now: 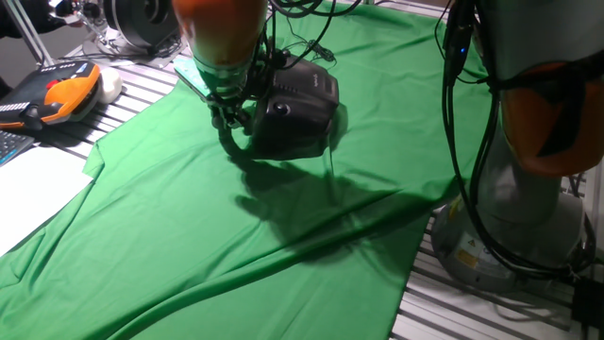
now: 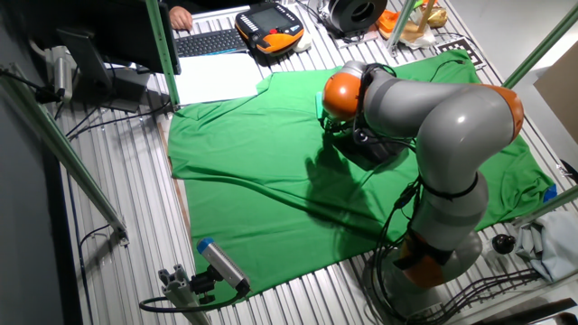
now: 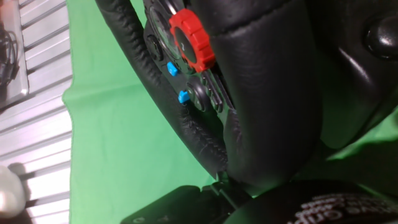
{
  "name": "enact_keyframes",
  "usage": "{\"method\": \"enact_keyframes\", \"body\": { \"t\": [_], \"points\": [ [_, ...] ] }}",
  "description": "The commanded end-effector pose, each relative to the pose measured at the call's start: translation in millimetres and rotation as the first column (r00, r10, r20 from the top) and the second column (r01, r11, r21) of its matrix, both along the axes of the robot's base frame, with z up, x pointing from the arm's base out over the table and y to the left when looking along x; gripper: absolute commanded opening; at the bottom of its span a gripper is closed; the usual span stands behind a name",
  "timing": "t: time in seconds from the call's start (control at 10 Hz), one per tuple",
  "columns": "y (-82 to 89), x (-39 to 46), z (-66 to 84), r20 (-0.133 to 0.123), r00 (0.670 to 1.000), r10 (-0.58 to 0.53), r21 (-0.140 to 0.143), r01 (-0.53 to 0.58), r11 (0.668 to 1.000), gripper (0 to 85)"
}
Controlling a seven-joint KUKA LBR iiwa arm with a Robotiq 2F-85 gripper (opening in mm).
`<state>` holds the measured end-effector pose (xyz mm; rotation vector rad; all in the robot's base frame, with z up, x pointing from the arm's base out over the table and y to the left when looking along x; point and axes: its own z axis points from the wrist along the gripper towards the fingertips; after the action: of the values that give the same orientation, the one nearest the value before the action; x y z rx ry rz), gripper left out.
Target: Rotate the steering wheel 90 degrees clockwise
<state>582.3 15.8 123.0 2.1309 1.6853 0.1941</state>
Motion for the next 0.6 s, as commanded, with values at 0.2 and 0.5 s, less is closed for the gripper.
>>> {"method": "enact_keyframes", "body": {
  "t": [0.2, 0.5],
  "points": [
    [-0.3, 0.4, -0.3, 0.004, 1.000, -0.009, -0.002, 0.009, 1.000, 17.0],
    [-0.7, 1.3, -3.0, 0.015, 1.000, -0.015, -0.008, 0.015, 1.000, 17.0]
  ]
}}
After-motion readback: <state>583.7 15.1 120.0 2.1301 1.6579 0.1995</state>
